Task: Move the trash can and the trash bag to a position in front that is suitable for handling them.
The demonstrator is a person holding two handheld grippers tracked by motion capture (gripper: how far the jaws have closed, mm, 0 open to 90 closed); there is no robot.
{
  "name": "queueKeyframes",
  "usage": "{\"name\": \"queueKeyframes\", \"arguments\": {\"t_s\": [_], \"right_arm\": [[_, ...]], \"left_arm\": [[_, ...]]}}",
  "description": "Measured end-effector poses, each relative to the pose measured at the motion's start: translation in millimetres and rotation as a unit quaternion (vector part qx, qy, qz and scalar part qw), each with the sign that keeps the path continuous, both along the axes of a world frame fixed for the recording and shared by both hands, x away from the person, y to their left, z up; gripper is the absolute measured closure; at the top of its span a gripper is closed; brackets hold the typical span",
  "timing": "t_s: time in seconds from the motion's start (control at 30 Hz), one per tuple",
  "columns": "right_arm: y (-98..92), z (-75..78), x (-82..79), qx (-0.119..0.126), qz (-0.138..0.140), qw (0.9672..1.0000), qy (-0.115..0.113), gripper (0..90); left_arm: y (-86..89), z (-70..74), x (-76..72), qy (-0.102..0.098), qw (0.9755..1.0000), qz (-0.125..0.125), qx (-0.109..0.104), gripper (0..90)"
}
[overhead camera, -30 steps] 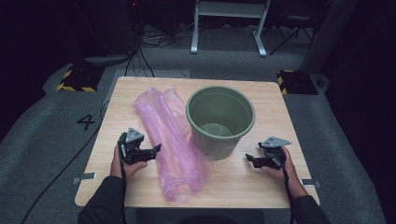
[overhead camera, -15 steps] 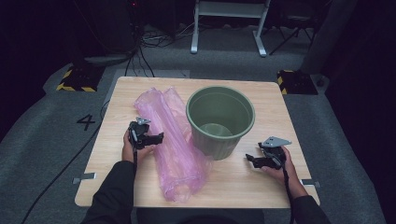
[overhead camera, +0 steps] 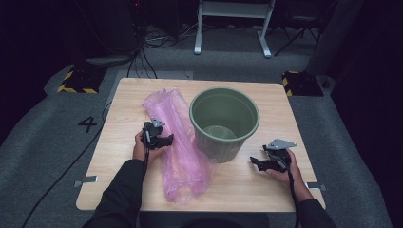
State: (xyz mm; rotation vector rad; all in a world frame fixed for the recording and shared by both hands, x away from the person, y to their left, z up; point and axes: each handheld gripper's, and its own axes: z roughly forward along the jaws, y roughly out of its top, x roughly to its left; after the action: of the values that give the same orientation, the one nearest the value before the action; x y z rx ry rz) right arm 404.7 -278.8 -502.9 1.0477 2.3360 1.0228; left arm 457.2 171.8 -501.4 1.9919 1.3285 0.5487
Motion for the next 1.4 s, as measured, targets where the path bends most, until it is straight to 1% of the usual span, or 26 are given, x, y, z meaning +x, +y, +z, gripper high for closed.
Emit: {"name": "queueKeyframes", "arguments": {"t_s": [0.03, 0.07, 0.1, 0.13, 0.23, 0.33, 0.37, 0.43, 0.47, 0.53, 0.57, 0.6, 0.63, 0.7, 0.77, 0.8, 0.9, 0.93, 0.97, 1.0, 1.03, 1.07, 1.13, 1.23, 1.27, 1.4], "right_arm": [[0.0, 0.0, 0.0, 0.000, 0.000, 1.0000, 0.000, 21.1], [0.0, -0.1, 0.1, 0.000, 0.000, 1.0000, 0.000, 21.2], [0.0, -0.1, 0.1, 0.000, 0.000, 1.0000, 0.000, 21.2], [0.0, -0.1, 0.0, 0.000, 0.000, 1.0000, 0.000, 21.2], [-0.1, -0.1, -0.1, 0.001, 0.003, 1.0000, 0.001, 21.2], [-0.1, -0.1, 0.0, 0.001, 0.004, 1.0000, 0.001, 21.2], [-0.1, -0.1, 0.0, 0.001, 0.004, 1.0000, 0.001, 21.2], [-0.1, 0.0, -0.2, 0.000, 0.006, 1.0000, 0.000, 21.2], [-0.1, -0.1, -0.1, 0.001, 0.006, 1.0000, 0.001, 21.2], [-0.1, -0.1, 0.0, 0.001, 0.007, 1.0000, 0.001, 21.1], [-0.1, -0.1, 0.0, 0.001, 0.007, 1.0000, 0.001, 21.1], [0.0, -0.1, -0.1, 0.000, 0.007, 1.0000, 0.001, 21.1], [0.0, 0.0, -0.2, 0.000, 0.007, 1.0000, 0.000, 21.1], [0.0, 0.0, -0.4, 0.000, 0.007, 1.0000, 0.000, 21.1], [-0.1, 0.0, -0.3, 0.000, 0.007, 1.0000, 0.000, 21.1], [-0.3, -0.1, 0.1, 0.002, 0.007, 1.0000, 0.003, 21.1], [-0.6, -0.1, 0.7, 0.002, 0.008, 1.0000, 0.004, 20.8], [-1.1, -0.1, 1.4, 0.003, 0.009, 0.9999, 0.006, 20.5], [-1.1, -0.1, 1.4, 0.003, 0.009, 0.9999, 0.006, 20.5], [-1.4, -0.1, 2.3, 0.004, 0.010, 0.9999, 0.009, 20.0], [-1.4, -0.1, 2.3, 0.004, 0.010, 0.9999, 0.009, 20.0], [-1.5, -0.1, 2.8, 0.004, 0.011, 0.9999, 0.010, 19.8], [-1.9, -0.3, 4.6, 0.006, 0.013, 0.9998, 0.012, 19.4], [-1.7, -0.3, 5.7, 0.006, 0.012, 0.9998, 0.013, 19.3], [-1.8, -0.3, 6.2, 0.007, 0.012, 0.9998, 0.015, 19.2], [-1.8, -0.3, 7.0, 0.007, 0.009, 0.9998, 0.014, 19.1]], "left_arm": [[-0.9, 0.2, -0.6, -0.002, 1.0000, -0.004, -0.001, 36.4], [-1.7, 1.1, -1.6, -0.001, 0.9999, -0.015, 0.003, 44.6], [-2.2, 2.0, -2.3, 0.002, 0.9997, -0.023, 0.004, 44.6], [-2.4, 3.5, -3.4, 0.006, 0.9993, -0.036, 0.008, 50.0], [-0.9, 3.3, -6.3, 0.003, 0.9992, -0.039, 0.001, 63.5], [4.8, 2.7, -6.9, 0.001, 0.9989, -0.047, -0.008, 75.2], [6.1, 2.4, -7.3, -0.002, 0.9988, -0.050, -0.007, 78.6], [8.3, 1.6, -8.4, -0.003, 0.9983, -0.058, -0.012, 83.9], [8.7, 1.8, -8.8, -0.003, 0.9980, -0.062, -0.010, 86.8], [9.5, 2.4, -11.2, -0.004, 0.9972, -0.074, -0.012, 87.7], [9.5, 2.4, -11.2, -0.004, 0.9972, -0.074, -0.012, 88.0], [9.9, 3.0, -12.6, -0.006, 0.9965, -0.083, -0.012, 88.0], [10.1, 4.0, -13.8, -0.003, 0.9961, -0.087, -0.012, 88.3], [11.6, 7.0, -16.9, -0.011, 0.9955, -0.094, -0.008, 88.6], [14.2, 11.0, -21.3, -0.022, 0.9948, -0.099, -0.013, 88.9], [15.8, 13.0, -23.4, -0.027, 0.9945, -0.101, -0.012, 89.0], [19.6, 18.5, -29.1, -0.047, 0.9935, -0.102, -0.019, 89.1], [21.2, 21.8, -31.8, -0.059, 0.9930, -0.100, -0.019, 89.2], [21.2, 21.8, -31.8, -0.059, 0.9930, -0.100, -0.019, 89.2], [23.5, 26.8, -35.0, -0.077, 0.9916, -0.100, -0.028, 89.2], [23.5, 26.8, -35.0, -0.077, 0.9916, -0.100, -0.028, 89.3], [25.1, 30.0, -36.8, -0.087, 0.9909, -0.099, -0.029, 89.3], [27.5, 34.3, -40.6, -0.099, 0.9892, -0.102, -0.035, 89.3], [30.0, 38.7, -46.2, -0.106, 0.9881, -0.106, -0.037, 89.4], [31.4, 40.7, -48.5, -0.111, 0.9874, -0.106, -0.039, 89.4], [34.0, 42.2, -50.3, -0.116, 0.9866, -0.108, -0.041, 89.4]]}}
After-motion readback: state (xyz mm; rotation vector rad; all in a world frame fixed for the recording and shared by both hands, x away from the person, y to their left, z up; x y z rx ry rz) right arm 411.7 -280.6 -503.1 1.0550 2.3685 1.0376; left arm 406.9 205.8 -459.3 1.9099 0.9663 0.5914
